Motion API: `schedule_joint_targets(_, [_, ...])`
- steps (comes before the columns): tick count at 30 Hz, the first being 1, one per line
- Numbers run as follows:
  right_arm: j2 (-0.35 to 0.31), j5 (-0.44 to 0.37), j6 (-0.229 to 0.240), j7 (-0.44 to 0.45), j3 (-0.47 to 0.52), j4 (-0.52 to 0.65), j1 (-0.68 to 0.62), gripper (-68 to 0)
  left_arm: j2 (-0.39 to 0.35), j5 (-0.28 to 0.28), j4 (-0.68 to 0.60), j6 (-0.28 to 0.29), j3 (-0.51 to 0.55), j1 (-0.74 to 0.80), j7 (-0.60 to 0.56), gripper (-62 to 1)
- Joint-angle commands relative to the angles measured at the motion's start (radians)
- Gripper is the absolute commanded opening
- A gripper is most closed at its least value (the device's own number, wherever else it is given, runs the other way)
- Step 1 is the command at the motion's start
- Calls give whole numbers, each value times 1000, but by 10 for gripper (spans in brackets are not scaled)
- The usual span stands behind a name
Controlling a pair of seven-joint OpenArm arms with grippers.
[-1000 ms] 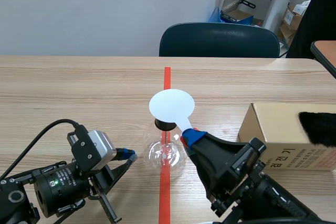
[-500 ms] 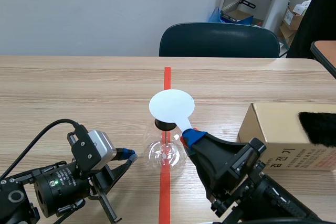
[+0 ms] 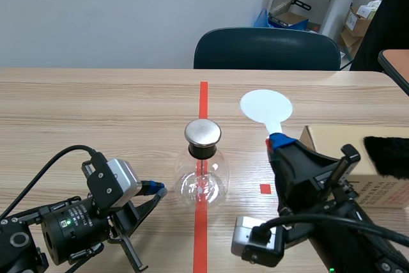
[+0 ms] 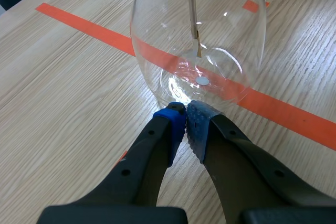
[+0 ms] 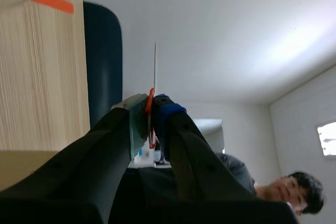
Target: Do the electroscope experiment
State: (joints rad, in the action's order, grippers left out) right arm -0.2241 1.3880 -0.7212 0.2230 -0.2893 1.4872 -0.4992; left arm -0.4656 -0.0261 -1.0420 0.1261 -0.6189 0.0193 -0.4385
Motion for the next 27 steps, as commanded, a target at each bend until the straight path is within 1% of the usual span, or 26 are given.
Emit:
schedule_joint_targets(1, [0,-6,-11,-30,8,14,1,-658,5,6,-19,-4,4,0,-14,-554])
schedule_joint_targets(7, [0,-6,-11,-152,8,14,1,-658,5,6,-19,-4,4,0,-14,-554])
schedule_joint_targets(16, [0,-6,-11,-268,8,14,1,-658,5,6,-19,-4,4,0,-14,-554])
schedule_joint_targets(23, [0,-6,-11,-257,8,14,1,-658,5,6,-19,-4,4,0,-14,-554])
schedule_joint_targets(25, [0,-6,-11,-234,8,14,1,-658,5,6,-19,-4,4,0,-14,-554])
schedule_joint_targets(27, [0,-6,-11,-193,8,14,1,-658,5,6,-19,-4,4,0,-14,-554])
